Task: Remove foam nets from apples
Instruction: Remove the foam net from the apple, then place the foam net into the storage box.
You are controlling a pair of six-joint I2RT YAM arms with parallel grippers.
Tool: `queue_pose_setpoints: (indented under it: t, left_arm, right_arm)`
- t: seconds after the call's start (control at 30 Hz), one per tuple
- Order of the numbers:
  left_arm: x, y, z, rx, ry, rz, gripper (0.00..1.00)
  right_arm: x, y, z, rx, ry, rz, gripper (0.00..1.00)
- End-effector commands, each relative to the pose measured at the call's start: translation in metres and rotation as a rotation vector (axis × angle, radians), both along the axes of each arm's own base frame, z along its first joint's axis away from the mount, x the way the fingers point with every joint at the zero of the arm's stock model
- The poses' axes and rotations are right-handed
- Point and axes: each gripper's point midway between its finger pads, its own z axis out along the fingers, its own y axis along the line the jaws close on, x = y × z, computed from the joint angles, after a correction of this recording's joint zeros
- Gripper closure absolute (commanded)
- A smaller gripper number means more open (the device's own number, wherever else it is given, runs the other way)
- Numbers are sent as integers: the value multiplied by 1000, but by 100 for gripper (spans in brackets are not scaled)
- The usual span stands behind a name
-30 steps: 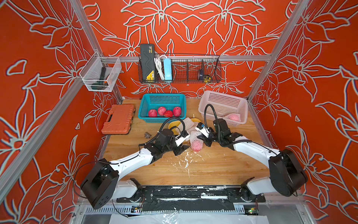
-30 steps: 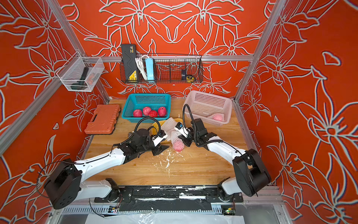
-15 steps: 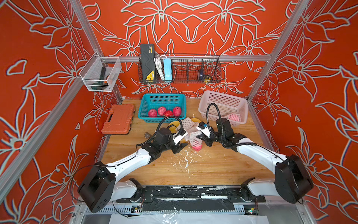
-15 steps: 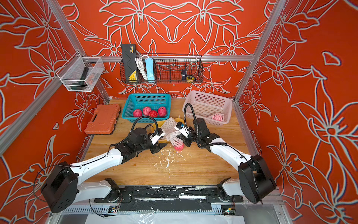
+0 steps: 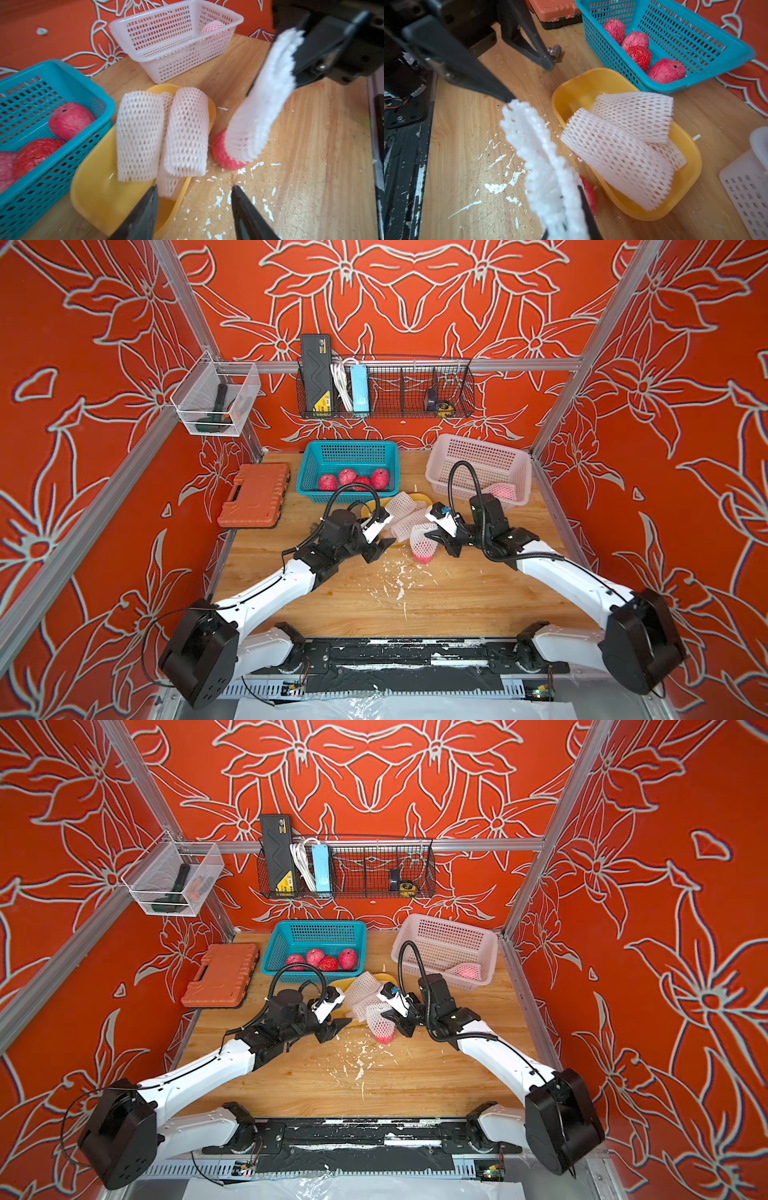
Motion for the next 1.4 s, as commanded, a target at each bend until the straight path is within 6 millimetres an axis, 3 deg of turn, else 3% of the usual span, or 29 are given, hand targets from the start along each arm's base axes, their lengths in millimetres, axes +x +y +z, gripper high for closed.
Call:
queue_pose_setpoints:
  t: [0.0,0.13,0.27,0.4,0.57,0.67,0.83,0.9,1.0,1.17,1.37]
  left_arm:
    - [4,8,17,-29,-31,21,44]
    - [13,24,28,-62,-38,79,44]
    - [28,45,36,-92,-28,162,44]
    - [40,65,47,-136,-33,252,43]
    - [55,93,53,-139,-21,386,43]
    - [61,114,58,-157,-21,471,42]
    - [66,141,64,-186,-27,545,41]
    - [67,144,63,-185,-22,551,41]
    - [67,145,59,-188,-10,550,41]
    - [68,143,55,-196,6,545,41]
    - [68,143,48,-189,23,539,41]
  right_arm:
    - [-12,-2,10,9,-3,34,91]
    - [-20,-12,20,-20,-14,12,90]
    - [-27,-22,43,-32,-54,-10,89]
    - [-17,-30,65,-69,-117,-60,89]
    - [7,-9,98,-24,-76,-68,86]
    - [13,15,101,-4,12,-24,86]
    - [16,51,96,19,99,47,86]
    - [19,60,84,-14,135,57,85]
    - [28,69,69,-44,178,45,85]
    - [46,92,63,20,225,47,85]
    - [65,113,29,-24,286,30,84]
